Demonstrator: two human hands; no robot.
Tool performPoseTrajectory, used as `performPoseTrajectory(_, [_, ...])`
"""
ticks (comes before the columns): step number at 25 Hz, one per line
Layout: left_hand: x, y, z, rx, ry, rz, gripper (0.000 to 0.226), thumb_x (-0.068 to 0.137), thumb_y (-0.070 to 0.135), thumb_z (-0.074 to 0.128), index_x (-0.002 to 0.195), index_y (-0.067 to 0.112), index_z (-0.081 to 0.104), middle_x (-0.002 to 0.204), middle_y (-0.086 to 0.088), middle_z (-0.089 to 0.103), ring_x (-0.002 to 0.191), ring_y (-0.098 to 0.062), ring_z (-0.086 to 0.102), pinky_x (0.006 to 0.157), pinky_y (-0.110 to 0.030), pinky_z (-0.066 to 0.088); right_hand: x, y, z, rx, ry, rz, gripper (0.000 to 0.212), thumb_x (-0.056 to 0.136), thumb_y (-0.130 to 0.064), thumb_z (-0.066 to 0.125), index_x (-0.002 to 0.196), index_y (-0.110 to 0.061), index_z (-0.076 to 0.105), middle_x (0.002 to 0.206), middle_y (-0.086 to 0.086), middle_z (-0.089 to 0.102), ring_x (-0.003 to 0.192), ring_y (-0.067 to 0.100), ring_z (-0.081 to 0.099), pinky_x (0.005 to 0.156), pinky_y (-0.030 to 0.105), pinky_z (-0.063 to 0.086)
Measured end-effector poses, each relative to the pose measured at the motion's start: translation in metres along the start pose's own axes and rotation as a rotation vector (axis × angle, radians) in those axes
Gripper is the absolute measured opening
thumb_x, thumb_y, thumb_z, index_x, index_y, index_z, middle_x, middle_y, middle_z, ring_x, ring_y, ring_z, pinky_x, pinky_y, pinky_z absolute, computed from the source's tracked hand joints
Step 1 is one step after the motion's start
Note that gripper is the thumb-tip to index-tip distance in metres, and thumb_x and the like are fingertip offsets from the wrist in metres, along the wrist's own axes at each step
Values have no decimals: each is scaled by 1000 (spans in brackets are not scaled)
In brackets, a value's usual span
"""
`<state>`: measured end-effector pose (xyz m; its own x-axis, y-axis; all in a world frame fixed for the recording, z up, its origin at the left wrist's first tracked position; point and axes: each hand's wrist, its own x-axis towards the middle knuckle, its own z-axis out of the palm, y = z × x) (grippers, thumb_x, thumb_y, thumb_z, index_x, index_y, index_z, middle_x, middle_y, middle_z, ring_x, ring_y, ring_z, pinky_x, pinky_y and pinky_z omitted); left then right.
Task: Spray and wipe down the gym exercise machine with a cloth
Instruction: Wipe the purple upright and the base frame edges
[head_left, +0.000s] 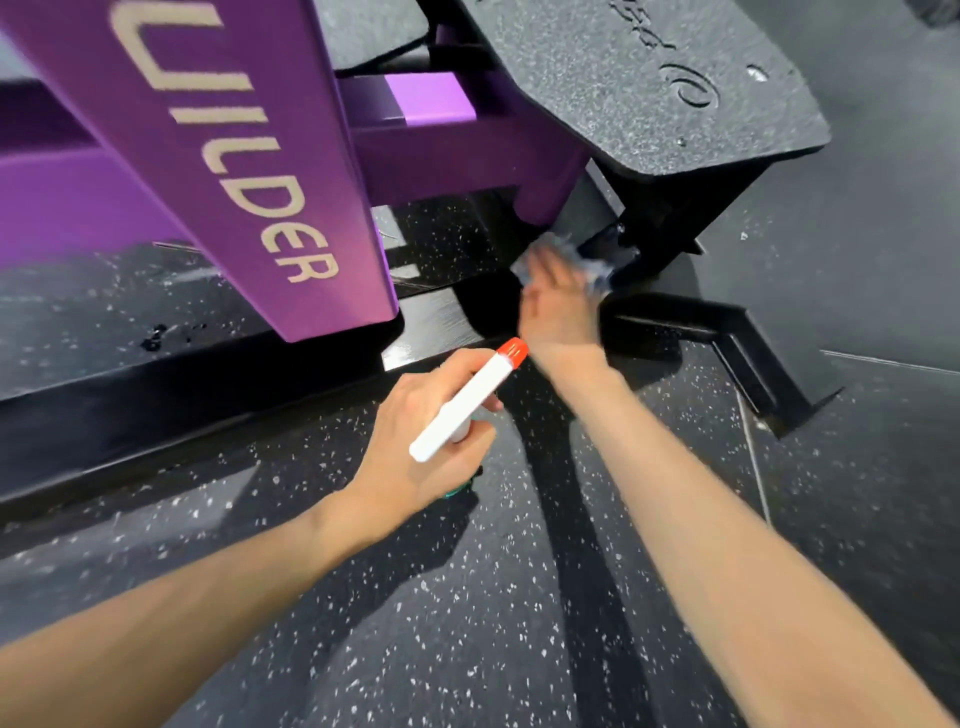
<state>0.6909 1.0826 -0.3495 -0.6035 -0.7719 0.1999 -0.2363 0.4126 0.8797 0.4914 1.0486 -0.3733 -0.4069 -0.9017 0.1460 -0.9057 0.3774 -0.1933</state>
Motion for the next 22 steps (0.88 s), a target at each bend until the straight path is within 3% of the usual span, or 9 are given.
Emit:
performPoseTrajectory(2, [-3, 5, -3, -58, -29, -30, 46, 69, 29, 44, 114, 38, 49, 73, 2, 70, 68, -21, 68, 69, -42, 55, -14, -42, 10, 86, -64, -146, 51, 92, -27, 43, 140, -11, 46, 149, 8, 38, 139, 26, 31, 113, 41, 18])
performPoseTrajectory(4, [-7, 7, -8, -57, -44, -40, 43, 71, 29, 45, 113, 39, 48, 72, -3, 69, 66, -28, 67, 67, -48, 55, -3, -34, -1, 36, -118, -250, 44, 95, -31, 46, 138, -22, 49, 154, 2, 30, 143, 23, 23, 114, 43, 15])
performPoseTrajectory(7, [-21, 8, -23, -51, -93, -53, 44, 72, 29, 45, 114, 41, 48, 79, 6, 69, 69, -20, 69, 68, -44, 56, 16, 13, -12, -197, 79, -149, 43, 88, -45, 44, 125, -30, 61, 155, 7, 26, 145, 33, 15, 112, 54, -4])
performPoseTrajectory(9, [-32, 6, -32, -41, -116, -91, 44, 70, 30, 44, 110, 46, 48, 84, 13, 69, 71, -15, 69, 71, -36, 56, 13, 22, -6, -98, 68, -59, 56, 90, -50, 30, 132, -24, 56, 154, 10, 29, 144, 31, 18, 115, 47, -7])
performPoseTrajectory(12, [-43, 5, -42, -43, -101, -117, 45, 68, 30, 44, 108, 50, 48, 84, 16, 69, 72, -10, 68, 69, -22, 53, -22, -45, 20, 107, 75, -159, 52, 96, -36, 31, 133, -10, 54, 141, 15, 48, 131, 30, 44, 113, 37, 20])
performPoseTrajectory(14, [-49, 7, -45, -55, -76, -135, 44, 67, 32, 45, 106, 51, 50, 83, 15, 69, 69, -8, 65, 67, -14, 49, -42, -75, 23, 170, -32, -485, 44, 96, -26, 36, 129, -5, 57, 133, 17, 54, 122, 31, 51, 105, 42, 35])
performPoseTrajectory(16, [-50, 13, -44, -73, -49, -166, 43, 69, 31, 48, 108, 48, 52, 79, 11, 69, 67, -12, 65, 67, -17, 50, -30, -55, 8, 101, -138, -630, 45, 95, -24, 36, 130, -3, 55, 132, 18, 54, 120, 33, 53, 100, 46, 44])
performPoseTrajectory(19, [-37, 15, -37, -92, 56, -254, 43, 77, 12, 59, 112, 38, 57, 77, 6, 71, 72, -13, 68, 67, -25, 52, -2, 4, -1, 47, 70, -295, 45, 91, -20, 44, 126, 6, 55, 130, 25, 54, 117, 40, 55, 100, 50, 44])
performPoseTrajectory(22, [-18, 16, -31, -158, 193, -324, 47, 79, -4, 58, 110, 31, 58, 81, 12, 69, 77, -4, 69, 68, -20, 53, -4, 5, 2, 135, -7, 0, 43, 97, -15, 45, 139, -4, 45, 144, 18, 42, 129, 35, 41, 109, 38, 26])
